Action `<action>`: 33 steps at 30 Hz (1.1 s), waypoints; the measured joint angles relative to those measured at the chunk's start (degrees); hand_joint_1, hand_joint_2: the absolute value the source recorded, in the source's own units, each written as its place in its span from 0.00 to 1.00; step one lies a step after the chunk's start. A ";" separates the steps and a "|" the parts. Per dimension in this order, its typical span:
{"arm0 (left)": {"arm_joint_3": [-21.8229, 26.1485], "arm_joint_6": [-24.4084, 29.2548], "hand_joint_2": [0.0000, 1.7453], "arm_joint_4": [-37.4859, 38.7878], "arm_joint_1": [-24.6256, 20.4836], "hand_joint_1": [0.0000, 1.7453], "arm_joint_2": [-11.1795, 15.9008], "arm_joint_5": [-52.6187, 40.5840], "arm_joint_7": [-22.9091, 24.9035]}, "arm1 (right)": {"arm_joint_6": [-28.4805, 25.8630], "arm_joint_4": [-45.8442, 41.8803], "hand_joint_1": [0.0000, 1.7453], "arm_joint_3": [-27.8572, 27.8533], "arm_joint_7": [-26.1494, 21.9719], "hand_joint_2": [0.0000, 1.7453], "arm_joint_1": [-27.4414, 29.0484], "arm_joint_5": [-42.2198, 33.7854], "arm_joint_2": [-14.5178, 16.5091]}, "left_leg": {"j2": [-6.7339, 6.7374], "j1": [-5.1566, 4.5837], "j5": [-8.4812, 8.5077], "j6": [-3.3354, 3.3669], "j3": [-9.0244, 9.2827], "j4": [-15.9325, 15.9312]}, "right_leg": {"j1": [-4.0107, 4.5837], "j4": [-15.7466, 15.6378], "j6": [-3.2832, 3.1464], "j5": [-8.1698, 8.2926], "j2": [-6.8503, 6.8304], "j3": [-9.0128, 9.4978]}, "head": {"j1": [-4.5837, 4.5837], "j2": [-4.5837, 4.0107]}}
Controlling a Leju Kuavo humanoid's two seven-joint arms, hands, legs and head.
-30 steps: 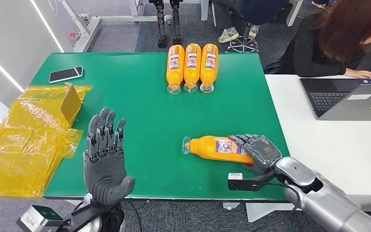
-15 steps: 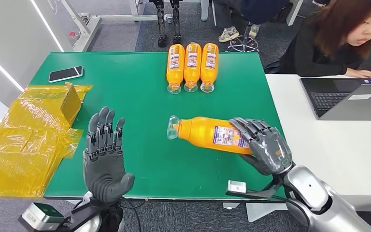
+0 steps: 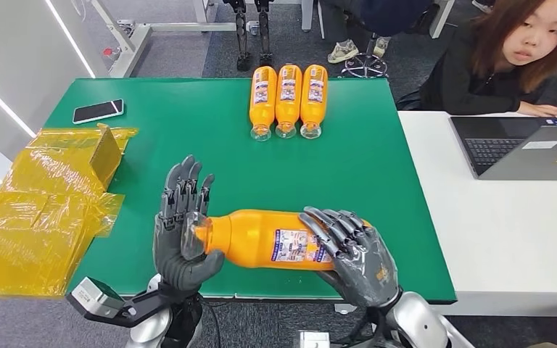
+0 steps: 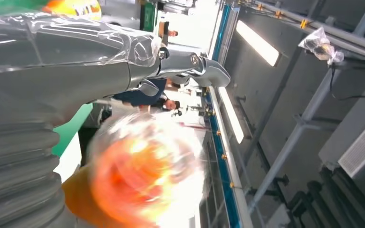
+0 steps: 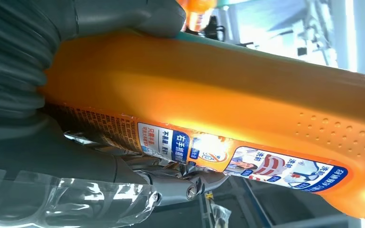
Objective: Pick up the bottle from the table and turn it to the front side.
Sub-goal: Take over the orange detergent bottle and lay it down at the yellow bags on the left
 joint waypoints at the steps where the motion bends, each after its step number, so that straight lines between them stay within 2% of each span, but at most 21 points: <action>1: 0.00 -0.35 1.00 0.01 -0.07 0.00 -0.21 -0.01 0.00 | 0.07 0.19 1.00 0.01 -0.32 1.00 -0.02 -0.03 1.37 | 0.00 0.00 0.00 0.00 0.00 0.00 | 0.00 0.00 0.00 0.00 0.00 0.00 | 0.00 0.00; 7: -0.05 -2.39 1.00 -0.02 -0.21 0.00 -0.64 -0.01 -0.01 | 1.35 1.18 1.00 0.01 -1.40 1.00 0.19 0.14 8.35 | 0.00 0.00 0.01 -0.01 0.01 0.00 | 0.00 0.00 0.00 0.00 0.00 -0.01 | 0.00 0.00; 13: -1.15 -4.93 1.00 -0.39 -0.50 0.00 -0.64 1.01 -0.02 | 3.18 1.16 1.00 -0.21 -2.14 1.00 2.30 0.95 13.22 | 0.00 0.00 0.00 -0.01 0.01 0.00 | 0.00 0.00 -0.01 -0.01 0.00 -0.02 | 0.00 0.00; 14: -1.43 -5.21 1.00 -0.39 -0.60 0.05 -0.64 1.25 -0.02 | 3.29 1.14 1.00 -0.22 -2.10 1.00 2.72 0.87 13.68 | 0.00 0.00 0.00 -0.01 0.01 0.00 | 0.00 -0.01 -0.01 -0.01 0.00 -0.02 | 0.00 -0.01; 15: -1.70 -5.42 1.00 -0.39 -0.75 0.23 -0.63 1.52 -0.02 | 3.35 1.10 1.00 -0.23 -2.06 1.00 3.14 0.69 14.02 | 0.00 -0.01 0.00 0.00 0.01 0.00 | 0.00 -0.01 -0.01 -0.01 0.00 -0.02 | 0.00 -0.01; 16: -1.96 -5.62 1.00 -0.38 -0.98 0.35 -0.63 1.81 -0.02 | 3.37 1.06 1.00 -0.24 -2.01 1.00 3.56 0.43 14.25 | 0.00 -0.01 0.00 0.00 0.00 0.00 | -0.01 -0.01 -0.01 -0.01 0.00 -0.02 | 0.00 -0.01; 17: -2.19 -5.78 1.00 -0.36 -1.29 0.42 -0.62 2.17 -0.02 | 3.37 1.01 1.00 -0.25 -1.96 1.00 3.96 0.11 14.39 | 0.00 -0.01 0.00 0.00 0.00 0.00 | -0.01 -0.01 -0.01 -0.01 0.00 -0.02 | 0.00 -0.01; 18: -2.36 -5.91 1.00 -0.32 -1.68 0.43 -0.62 2.56 -0.02 | 3.37 0.95 1.00 -0.26 -1.92 1.00 4.33 -0.24 14.47 | 0.00 -0.01 0.00 0.00 0.00 0.00 | -0.01 -0.01 -0.01 -0.01 0.00 -0.02 | 0.00 0.00; 19: -2.48 -6.00 1.00 -0.25 -2.10 0.29 -0.63 2.94 -0.02 | 3.40 0.87 1.00 -0.27 -1.87 1.00 4.67 -0.57 14.51 | 0.00 -0.01 0.00 0.00 0.00 0.01 | -0.01 -0.01 -0.01 -0.01 0.00 -0.02 | 0.00 0.00; 20: -2.56 -6.04 1.00 -0.19 -2.51 0.37 -0.63 3.32 -0.02 | 3.52 0.78 1.00 -0.29 -1.83 1.00 4.95 -0.93 14.56 | 0.00 -0.01 0.00 0.00 0.00 0.01 | -0.01 -0.01 -0.01 -0.01 0.00 -0.02 | 0.01 0.00; 22: -2.65 -6.05 1.00 -0.07 -3.18 0.63 -0.64 4.03 -0.02 | 4.10 0.62 1.00 -0.33 -1.87 1.00 5.37 -1.81 14.68 | 0.01 -0.02 0.00 0.00 0.01 0.01 | -0.01 -0.01 -0.01 0.00 0.00 -0.01 | 0.01 0.00; 23: -2.68 -6.10 1.00 -0.04 -3.41 0.85 -0.64 4.37 -0.02 | 4.53 0.58 1.00 -0.34 -1.93 1.00 5.53 -2.32 14.81 | 0.01 -0.02 0.00 0.00 0.02 0.01 | -0.01 -0.01 -0.02 0.00 0.01 -0.02 | 0.01 0.00; 25: -2.76 -6.38 1.00 -0.01 -3.72 0.96 -0.64 4.85 -0.02 | 5.27 0.56 1.00 -0.36 -2.08 1.00 5.79 -3.10 15.10 | 0.02 -0.01 0.00 0.00 0.02 0.01 | -0.01 -0.01 -0.02 0.01 0.01 -0.02 | 0.00 0.00; 26: -2.86 -6.60 1.00 -0.01 -3.84 1.00 -0.64 5.04 -0.02 | 5.53 0.57 1.00 -0.39 -2.15 1.00 5.91 -3.33 15.23 | 0.02 -0.01 0.00 0.00 0.02 0.01 | -0.01 -0.01 -0.02 0.01 0.01 -0.02 | 0.00 0.00; 33: -3.56 -7.00 1.00 0.25 -4.84 1.00 -0.64 5.61 -0.02 | 5.92 1.57 1.00 -0.68 -2.53 1.00 6.07 -4.02 15.84 | 0.03 -0.01 0.00 -0.01 0.01 0.00 | -0.01 -0.01 -0.03 0.00 0.03 -0.03 | -0.01 0.00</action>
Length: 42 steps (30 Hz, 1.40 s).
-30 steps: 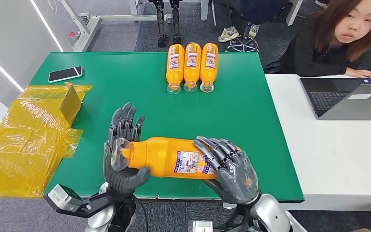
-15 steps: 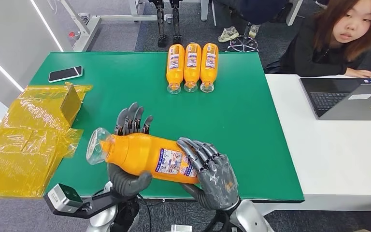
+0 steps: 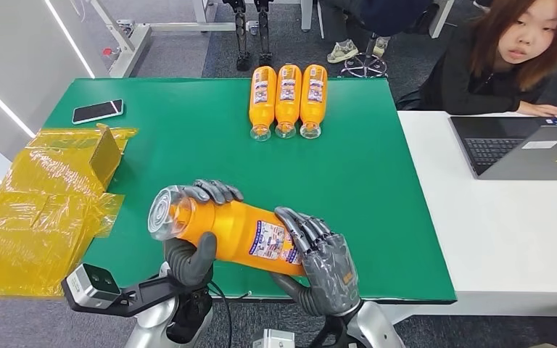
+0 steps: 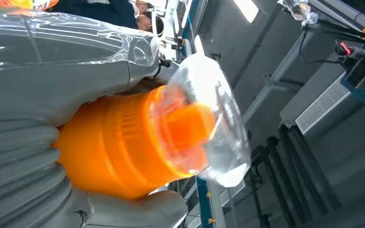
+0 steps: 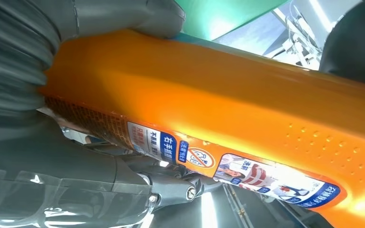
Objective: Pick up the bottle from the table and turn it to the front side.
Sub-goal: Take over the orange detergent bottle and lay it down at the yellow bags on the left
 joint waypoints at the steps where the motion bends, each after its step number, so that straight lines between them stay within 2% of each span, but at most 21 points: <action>1: -0.01 0.05 1.00 0.04 -0.08 1.00 0.01 0.07 0.00 | 0.02 0.19 1.00 -0.03 -0.11 1.00 -0.04 -0.02 0.03 | 0.00 0.00 0.00 0.00 0.00 0.00 | 0.00 0.00 0.00 0.00 0.00 0.00 | 0.00 0.00; 6: -0.01 0.64 1.00 0.09 -0.33 1.00 0.04 0.19 0.00 | 0.03 0.89 1.00 -0.09 -0.40 1.00 -0.46 -0.26 0.11 | 0.00 0.00 0.00 0.00 0.00 0.00 | 0.00 0.00 0.00 0.00 0.00 0.01 | 0.01 0.00; 10: -0.01 1.14 1.00 0.09 -0.37 1.00 0.05 0.23 0.00 | 0.02 1.10 0.00 -0.12 -0.37 1.00 -0.62 -0.33 0.22 | 0.00 0.00 0.00 0.00 0.00 0.00 | 0.00 0.00 0.00 0.00 0.00 0.01 | 0.01 0.00; 15: -0.01 1.87 1.00 0.11 -0.57 1.00 0.06 0.29 0.00 | -0.60 1.25 0.00 -0.12 -0.38 1.00 -0.51 -0.24 0.73 | 0.00 0.00 0.00 0.00 -0.01 0.00 | 0.00 0.00 0.00 0.00 0.00 0.00 | 0.01 0.00; 20: -0.01 3.31 1.00 0.41 -0.77 1.00 0.07 -0.22 0.00 | -3.73 1.04 0.00 -0.12 -1.50 1.00 0.24 0.08 1.67 | 0.00 0.00 0.00 0.00 -0.01 0.00 | 0.00 0.00 0.00 0.00 0.00 0.00 | 0.01 0.00; 23: 0.02 6.67 1.00 0.99 -1.11 1.00 0.21 -1.85 0.00 | -6.42 0.84 0.00 -0.12 -3.18 1.00 0.83 -0.41 2.39 | 0.00 0.00 0.00 0.00 -0.01 0.00 | 0.00 0.00 0.00 0.00 0.00 0.00 | 0.01 0.00; 27: 0.91 14.41 1.00 2.68 -2.57 1.00 1.36 -5.12 0.00 | -10.21 1.00 0.00 -0.12 -5.96 1.00 1.29 -2.63 2.80 | 0.00 0.00 0.01 -0.01 -0.01 -0.01 | 0.00 0.01 0.00 0.00 0.00 0.01 | 0.01 0.00; 31: 2.59 25.16 1.00 6.11 -5.41 1.00 4.35 -11.01 0.00 | -12.23 1.90 0.00 -0.12 -8.17 1.00 1.28 -5.70 2.81 | -0.01 0.01 0.06 -0.08 0.00 -0.01 | 0.01 0.04 -0.01 0.01 -0.01 0.01 | 0.01 0.00; 35: 3.42 37.30 1.00 14.08 -10.00 1.00 8.63 -20.57 0.07 | -12.73 3.11 0.00 -0.07 -9.62 1.00 1.22 -8.10 2.77 | -0.01 0.03 0.11 -0.14 0.02 -0.02 | 0.01 0.11 -0.05 0.03 0.02 -0.01 | 0.00 0.00; 39: 4.57 41.90 1.00 23.43 -14.58 1.00 12.64 -26.50 0.30 | -13.79 4.45 0.00 0.03 -10.84 1.00 0.94 -10.66 2.38 | 0.03 0.04 0.13 -0.18 0.02 -0.02 | 0.02 0.14 -0.07 0.05 0.10 -0.03 | 0.02 0.00; 42: 5.40 43.97 1.00 30.82 -17.89 1.00 15.55 -33.38 4.24 | -15.06 5.62 0.00 0.08 -11.52 1.00 0.52 -12.90 1.84 | 0.10 0.04 0.15 -0.21 0.03 -0.02 | 0.02 0.14 -0.08 0.05 0.17 -0.05 | 0.00 0.00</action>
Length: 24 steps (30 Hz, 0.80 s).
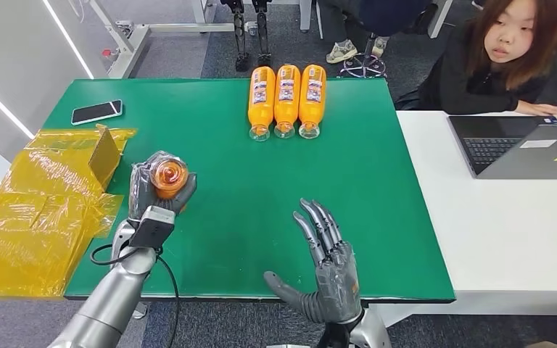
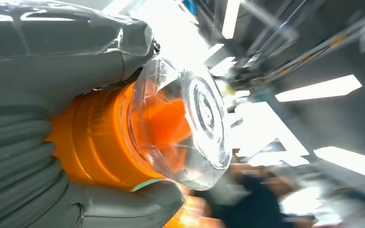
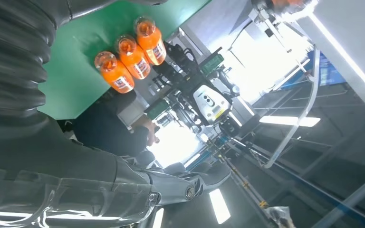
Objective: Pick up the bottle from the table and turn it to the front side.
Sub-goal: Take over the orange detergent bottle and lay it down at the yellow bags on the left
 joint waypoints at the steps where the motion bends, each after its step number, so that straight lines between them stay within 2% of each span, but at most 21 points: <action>1: 0.09 0.30 1.00 2.29 -1.08 1.00 0.99 -3.07 2.34 | -0.58 0.46 0.00 0.00 -0.22 1.00 -0.14 -0.89 -0.21 | 0.01 0.00 0.00 0.00 0.00 0.00 | 0.00 0.00 0.00 0.00 0.00 0.00 | 0.01 0.00; 5: -0.22 0.32 1.00 9.37 -4.69 1.00 4.38 -15.16 12.59 | -2.79 2.38 0.00 0.00 -1.24 1.00 -0.64 -4.07 -1.14 | 0.01 0.00 0.00 0.00 0.02 0.00 | -0.01 0.01 0.00 0.00 0.00 0.01 | 0.01 0.00; 11: -3.28 -2.22 1.00 15.49 -8.11 1.00 8.71 -30.40 26.13 | -3.45 4.73 0.00 -0.02 -2.35 1.00 -0.87 -6.69 -2.45 | 0.08 0.00 0.01 -0.01 0.04 0.00 | 0.00 0.02 -0.02 0.01 0.07 -0.02 | 0.01 0.00; 15: -4.94 -4.35 1.00 17.99 -9.62 1.00 11.34 -36.07 30.10 | -3.48 5.49 0.00 -0.13 -2.87 1.00 -0.80 -7.55 -3.10 | 0.12 0.01 0.01 -0.02 0.02 0.00 | 0.01 0.03 -0.03 0.02 0.11 -0.07 | 0.01 0.00; 22: -5.94 -8.01 1.00 21.04 -10.89 1.00 14.37 -38.88 33.04 | -3.50 5.80 0.00 -0.55 -3.06 1.00 -0.28 -7.52 -3.70 | 0.15 0.00 0.00 -0.02 -0.04 0.00 | 0.01 0.03 -0.03 0.01 0.13 -0.13 | 0.01 0.00; 24: -5.95 -9.23 1.00 21.80 -10.89 0.92 14.92 -39.26 33.76 | -3.51 5.77 0.00 -0.62 -3.05 1.00 -0.18 -7.56 -3.85 | 0.15 0.00 0.00 -0.02 -0.05 0.00 | 0.01 0.03 -0.03 0.01 0.14 -0.14 | 0.01 0.00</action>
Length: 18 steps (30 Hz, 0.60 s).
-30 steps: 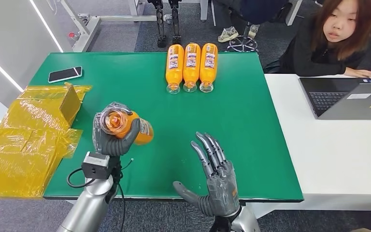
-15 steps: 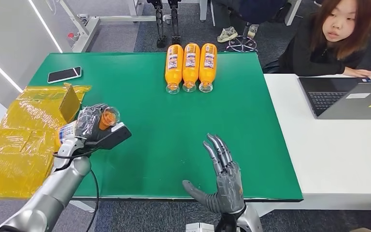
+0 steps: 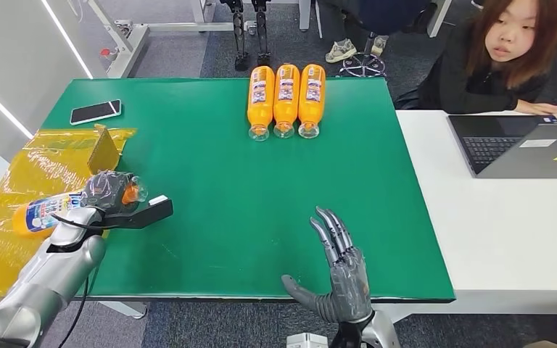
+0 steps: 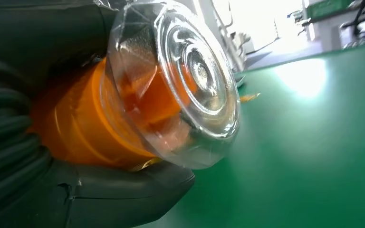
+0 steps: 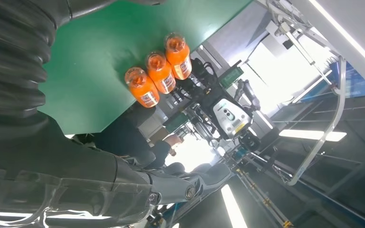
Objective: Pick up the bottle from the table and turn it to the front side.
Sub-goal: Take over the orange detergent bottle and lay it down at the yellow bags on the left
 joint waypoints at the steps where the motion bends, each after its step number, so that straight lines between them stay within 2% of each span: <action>1: 0.00 -0.46 1.00 0.36 0.01 0.70 0.21 -0.10 0.27 | 0.00 -0.02 0.00 -0.01 0.01 1.00 0.03 -0.01 -0.09 | 0.00 0.00 0.00 0.00 -0.01 0.00 | 0.00 0.00 0.00 0.00 0.00 0.00 | 0.01 0.00; 3: 0.00 -1.12 1.00 0.99 0.05 0.22 0.57 -0.23 0.68 | 0.00 -0.09 0.00 -0.02 0.04 1.00 0.08 -0.05 -0.30 | -0.01 0.00 0.00 0.00 -0.01 0.00 | 0.00 0.00 0.00 0.00 -0.01 0.00 | 0.01 0.00; 4: 0.00 -1.40 1.00 1.23 0.11 0.03 0.72 -0.31 0.81 | 0.00 -0.16 0.00 -0.02 0.05 1.00 0.13 -0.07 -0.44 | -0.02 0.00 0.00 0.00 -0.02 0.00 | 0.00 0.00 0.00 0.00 -0.01 0.00 | 0.01 0.00; 5: 0.00 -1.61 1.00 1.43 0.19 0.00 0.86 -0.38 0.94 | 0.00 -0.27 0.00 -0.04 0.04 1.00 0.23 -0.12 -0.63 | -0.02 -0.01 0.00 0.00 -0.02 0.00 | 0.00 0.00 0.00 0.00 -0.01 0.00 | 0.01 0.00; 18: 0.01 -1.25 1.00 2.27 1.57 0.00 2.25 -1.50 0.50 | 0.00 -1.17 0.00 -0.41 -0.19 1.00 1.47 -1.11 -2.54 | -0.01 0.00 0.00 0.00 -0.02 0.00 | 0.00 0.00 0.00 0.00 -0.03 -0.01 | 0.01 0.00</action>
